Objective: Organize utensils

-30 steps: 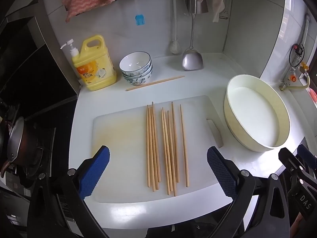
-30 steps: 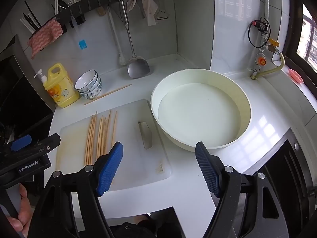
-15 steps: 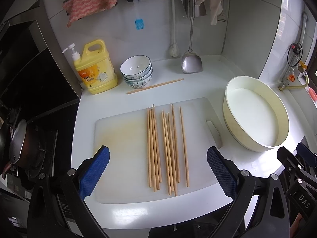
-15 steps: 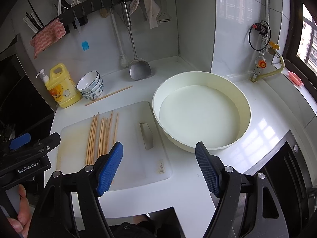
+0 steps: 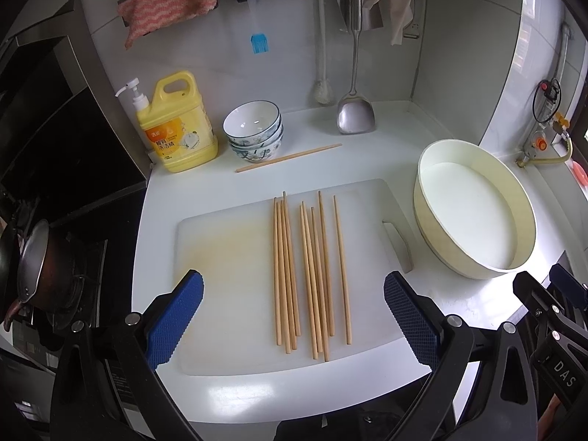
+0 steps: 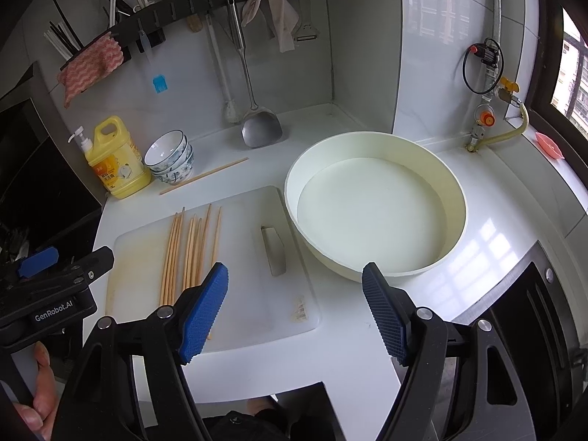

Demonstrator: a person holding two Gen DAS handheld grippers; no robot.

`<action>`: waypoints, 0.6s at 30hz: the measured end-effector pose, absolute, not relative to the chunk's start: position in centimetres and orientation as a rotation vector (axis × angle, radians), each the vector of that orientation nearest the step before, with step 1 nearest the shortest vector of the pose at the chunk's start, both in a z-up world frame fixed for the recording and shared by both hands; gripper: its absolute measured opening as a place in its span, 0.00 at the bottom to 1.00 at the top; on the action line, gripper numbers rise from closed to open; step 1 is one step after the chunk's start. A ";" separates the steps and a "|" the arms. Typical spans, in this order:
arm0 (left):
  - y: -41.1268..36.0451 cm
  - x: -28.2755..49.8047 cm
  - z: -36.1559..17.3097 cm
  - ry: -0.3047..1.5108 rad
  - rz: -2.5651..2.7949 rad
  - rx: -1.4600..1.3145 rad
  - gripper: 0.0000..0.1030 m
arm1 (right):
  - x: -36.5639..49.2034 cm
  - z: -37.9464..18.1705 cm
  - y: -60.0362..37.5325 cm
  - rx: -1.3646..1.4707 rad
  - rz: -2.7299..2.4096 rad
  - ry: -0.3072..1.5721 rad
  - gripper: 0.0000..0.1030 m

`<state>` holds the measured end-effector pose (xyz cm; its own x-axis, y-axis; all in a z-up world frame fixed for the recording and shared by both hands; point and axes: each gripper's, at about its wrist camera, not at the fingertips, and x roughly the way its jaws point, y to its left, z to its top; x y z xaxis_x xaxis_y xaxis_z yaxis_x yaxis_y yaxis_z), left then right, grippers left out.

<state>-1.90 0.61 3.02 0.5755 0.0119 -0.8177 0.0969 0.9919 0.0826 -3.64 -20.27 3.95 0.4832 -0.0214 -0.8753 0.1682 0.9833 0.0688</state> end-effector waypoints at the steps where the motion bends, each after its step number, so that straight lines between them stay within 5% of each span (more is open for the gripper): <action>1: 0.5 -1.9 3.0 0.958 -0.050 0.123 0.94 | -3.6 4.0 -20.3 0.151 -0.118 1.061 0.70; 18: 0.5 -2.0 2.9 0.959 -0.049 0.124 0.94 | -3.9 3.9 -20.3 0.152 -0.121 1.058 0.70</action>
